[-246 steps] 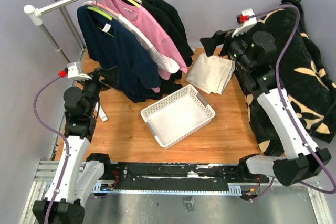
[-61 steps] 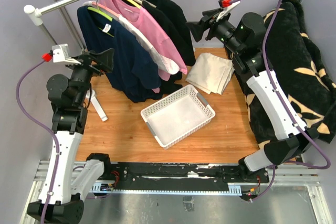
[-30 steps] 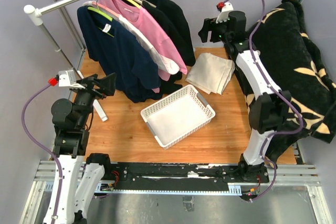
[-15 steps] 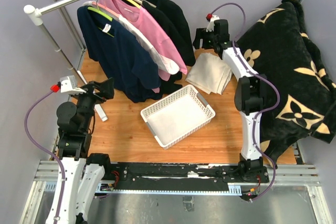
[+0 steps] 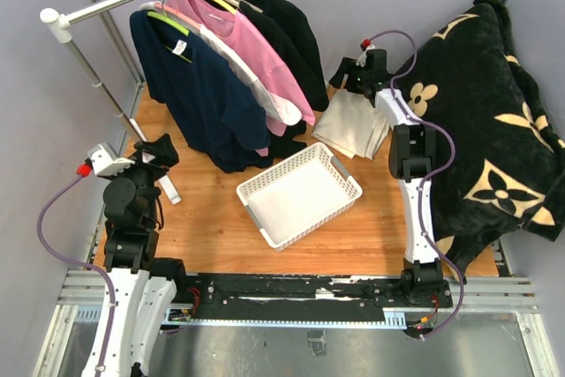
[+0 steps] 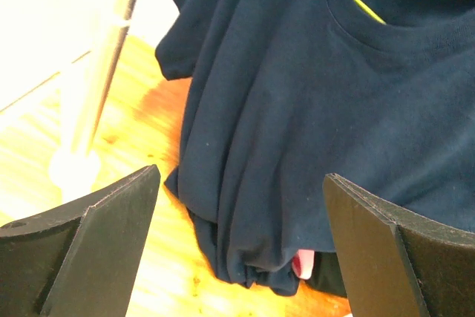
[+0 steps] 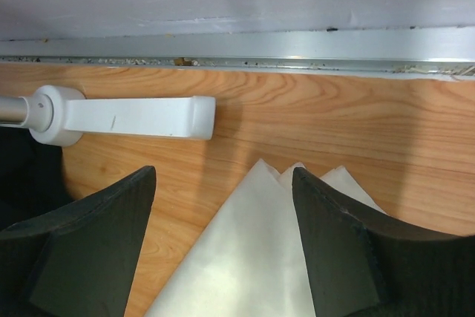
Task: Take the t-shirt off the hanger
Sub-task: Adjust the clothesline at the center of the board.
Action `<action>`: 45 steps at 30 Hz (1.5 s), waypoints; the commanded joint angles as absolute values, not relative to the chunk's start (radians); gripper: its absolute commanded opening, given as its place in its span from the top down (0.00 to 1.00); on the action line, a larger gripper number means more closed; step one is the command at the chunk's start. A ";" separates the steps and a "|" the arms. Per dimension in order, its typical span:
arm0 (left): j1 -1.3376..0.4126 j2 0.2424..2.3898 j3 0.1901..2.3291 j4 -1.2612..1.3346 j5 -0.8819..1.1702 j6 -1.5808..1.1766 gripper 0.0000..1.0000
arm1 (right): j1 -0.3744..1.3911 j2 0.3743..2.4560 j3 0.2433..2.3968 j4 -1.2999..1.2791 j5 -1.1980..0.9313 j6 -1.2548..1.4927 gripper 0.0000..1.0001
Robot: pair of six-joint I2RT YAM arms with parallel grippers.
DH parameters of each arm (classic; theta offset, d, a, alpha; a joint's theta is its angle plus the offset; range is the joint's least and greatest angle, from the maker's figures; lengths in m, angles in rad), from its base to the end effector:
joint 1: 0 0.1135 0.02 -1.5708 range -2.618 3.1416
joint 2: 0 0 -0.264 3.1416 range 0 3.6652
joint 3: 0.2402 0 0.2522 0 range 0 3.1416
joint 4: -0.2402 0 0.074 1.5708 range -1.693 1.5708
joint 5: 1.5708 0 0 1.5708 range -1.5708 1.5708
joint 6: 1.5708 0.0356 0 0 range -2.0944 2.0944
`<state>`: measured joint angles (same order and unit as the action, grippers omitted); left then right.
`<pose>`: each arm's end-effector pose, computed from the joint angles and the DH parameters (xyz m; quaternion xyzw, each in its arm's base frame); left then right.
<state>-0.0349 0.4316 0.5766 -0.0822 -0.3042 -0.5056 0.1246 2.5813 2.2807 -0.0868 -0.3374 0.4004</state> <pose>0.1220 0.0064 0.3255 -0.2652 0.6322 -0.0924 0.7221 0.5889 0.0856 0.1979 0.0197 0.8233 0.2773 0.4949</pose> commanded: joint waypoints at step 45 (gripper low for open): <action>-0.029 0.335 0.514 0.031 -0.541 -0.448 0.02 | 0.191 2.835 2.450 0.222 -0.303 0.616 0.43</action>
